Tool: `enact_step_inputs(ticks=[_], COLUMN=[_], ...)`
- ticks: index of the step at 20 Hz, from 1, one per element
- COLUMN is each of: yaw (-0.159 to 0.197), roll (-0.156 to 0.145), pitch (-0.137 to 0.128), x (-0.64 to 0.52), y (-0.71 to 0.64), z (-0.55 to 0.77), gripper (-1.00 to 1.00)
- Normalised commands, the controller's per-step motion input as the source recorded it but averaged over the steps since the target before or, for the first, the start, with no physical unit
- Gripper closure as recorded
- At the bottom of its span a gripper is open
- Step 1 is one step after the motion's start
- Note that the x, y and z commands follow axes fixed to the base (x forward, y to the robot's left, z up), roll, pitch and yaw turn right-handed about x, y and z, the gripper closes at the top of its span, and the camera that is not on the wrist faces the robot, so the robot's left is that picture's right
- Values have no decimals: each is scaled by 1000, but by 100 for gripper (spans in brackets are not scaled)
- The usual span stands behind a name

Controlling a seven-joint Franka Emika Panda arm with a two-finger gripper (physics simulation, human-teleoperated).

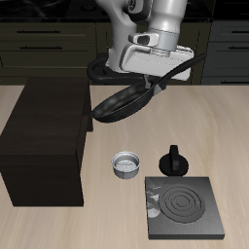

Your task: Place the frypan on the top layer of the wooden shelf

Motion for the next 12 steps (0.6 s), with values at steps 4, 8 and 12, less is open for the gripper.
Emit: enact_step_inputs(ticks=[4, 8, 12], yaw=[22, 25, 15], roll=[-11, -42, -24], pitch=[5, -2, 9], x=[123, 123, 32], y=[-71, -195, -138], z=[-61, -26, -37], gripper=[100, 100, 100])
